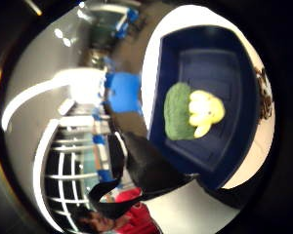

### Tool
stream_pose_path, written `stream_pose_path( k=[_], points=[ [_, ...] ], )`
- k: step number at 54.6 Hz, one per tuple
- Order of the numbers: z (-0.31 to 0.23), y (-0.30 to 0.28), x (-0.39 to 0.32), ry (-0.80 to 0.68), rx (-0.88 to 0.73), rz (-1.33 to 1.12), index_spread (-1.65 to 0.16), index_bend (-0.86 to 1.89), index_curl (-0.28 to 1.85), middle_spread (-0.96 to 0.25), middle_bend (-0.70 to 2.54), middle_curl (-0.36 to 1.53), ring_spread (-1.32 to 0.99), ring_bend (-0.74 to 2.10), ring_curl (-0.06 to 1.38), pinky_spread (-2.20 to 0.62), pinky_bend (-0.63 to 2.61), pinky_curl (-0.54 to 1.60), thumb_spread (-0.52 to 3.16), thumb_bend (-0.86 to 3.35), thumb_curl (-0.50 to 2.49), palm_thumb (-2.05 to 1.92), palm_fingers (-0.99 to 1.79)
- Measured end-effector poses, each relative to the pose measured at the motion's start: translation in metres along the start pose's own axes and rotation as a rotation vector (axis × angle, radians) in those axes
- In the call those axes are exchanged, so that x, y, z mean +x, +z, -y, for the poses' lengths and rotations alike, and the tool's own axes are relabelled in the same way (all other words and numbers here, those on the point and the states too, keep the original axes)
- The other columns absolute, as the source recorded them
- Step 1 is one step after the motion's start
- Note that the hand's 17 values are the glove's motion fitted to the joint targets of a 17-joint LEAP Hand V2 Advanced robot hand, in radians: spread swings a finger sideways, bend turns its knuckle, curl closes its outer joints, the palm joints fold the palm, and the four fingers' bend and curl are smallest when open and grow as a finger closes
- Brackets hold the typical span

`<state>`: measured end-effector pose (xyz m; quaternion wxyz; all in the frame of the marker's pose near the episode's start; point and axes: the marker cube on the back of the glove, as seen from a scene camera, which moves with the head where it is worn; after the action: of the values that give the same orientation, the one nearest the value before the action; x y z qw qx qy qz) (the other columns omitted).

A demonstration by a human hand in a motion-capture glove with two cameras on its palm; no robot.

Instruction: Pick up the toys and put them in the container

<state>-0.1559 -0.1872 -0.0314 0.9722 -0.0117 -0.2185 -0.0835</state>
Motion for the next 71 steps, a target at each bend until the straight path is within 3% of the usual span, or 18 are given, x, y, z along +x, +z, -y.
stream_pose_path(
  k=[5, 20, 58, 65, 71],
  points=[
    [0.004, -0.017, 0.057, 0.105, 0.066, -0.117, -0.36, 0.13, 0.29, -0.11, 0.15, 0.44, -0.05, 0.28, 0.34, 0.09, 1.17, 0.37, 0.99, -0.12, 0.42, -0.15, -0.20],
    [0.021, -0.006, 0.141, 0.299, 0.007, -0.247, -0.37, 0.12, 0.25, -0.08, 0.13, 0.35, 0.03, 0.18, 0.32, 0.14, 1.14, 0.34, 1.04, -0.06, 0.31, -0.07, -0.21],
    [0.053, 0.068, 0.156, 0.240, -0.257, -0.383, -0.38, 0.23, 0.26, 0.00, 0.04, 0.17, 0.08, 0.18, 0.26, 0.10, 1.30, 0.37, 1.08, -0.04, 0.27, -0.03, -0.17],
    [0.047, 0.067, 0.153, 0.247, -0.286, -0.411, -0.40, 0.36, 0.32, 0.01, 0.03, 0.11, 0.05, 0.45, 0.32, 0.02, 1.22, 0.34, 1.15, 0.00, 0.29, 0.05, 0.01],
    [0.043, 0.068, 0.143, 0.275, -0.213, -0.440, -0.40, 0.41, 0.35, 0.00, 0.10, 0.10, -0.04, 0.62, 0.38, -0.08, 1.19, 0.33, 1.22, 0.03, 0.32, 0.14, 0.11]
  ],
)
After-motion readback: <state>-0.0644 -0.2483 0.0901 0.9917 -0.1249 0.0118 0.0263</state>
